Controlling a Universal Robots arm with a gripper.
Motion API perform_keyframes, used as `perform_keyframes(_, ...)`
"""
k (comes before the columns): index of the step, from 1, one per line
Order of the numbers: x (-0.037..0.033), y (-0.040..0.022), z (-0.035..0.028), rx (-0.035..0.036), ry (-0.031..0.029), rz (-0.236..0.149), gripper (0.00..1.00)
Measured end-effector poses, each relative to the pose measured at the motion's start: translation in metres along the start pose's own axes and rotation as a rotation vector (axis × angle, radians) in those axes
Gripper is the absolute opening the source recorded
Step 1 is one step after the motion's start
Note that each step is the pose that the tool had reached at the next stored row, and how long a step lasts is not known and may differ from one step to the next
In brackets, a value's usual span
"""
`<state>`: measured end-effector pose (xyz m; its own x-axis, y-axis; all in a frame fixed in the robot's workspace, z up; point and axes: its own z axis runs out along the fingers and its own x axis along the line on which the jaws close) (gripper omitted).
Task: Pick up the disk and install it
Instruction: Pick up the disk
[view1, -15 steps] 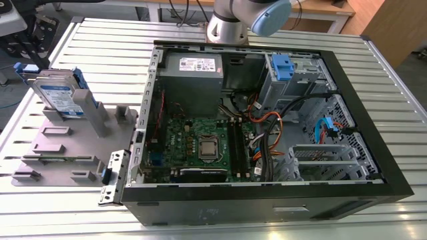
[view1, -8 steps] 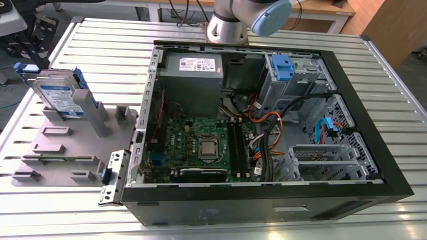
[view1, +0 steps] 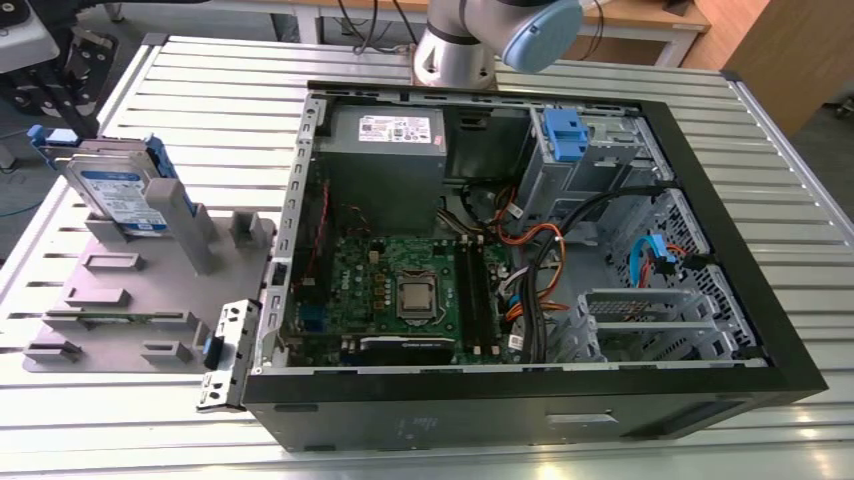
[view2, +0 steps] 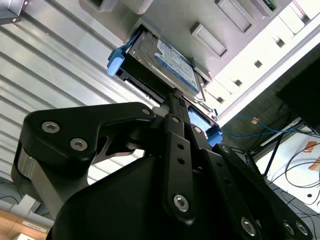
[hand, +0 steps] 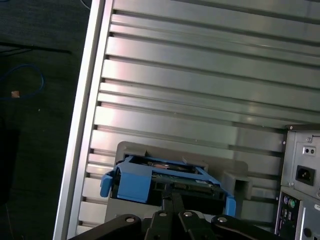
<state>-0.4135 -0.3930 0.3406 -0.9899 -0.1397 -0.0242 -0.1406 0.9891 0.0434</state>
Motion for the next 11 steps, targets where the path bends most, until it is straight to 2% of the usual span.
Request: perform_keyframes(11, 0.0000, 0.0000, 0.0000, -0.0002, 0.0003, -0.008, 0.11)
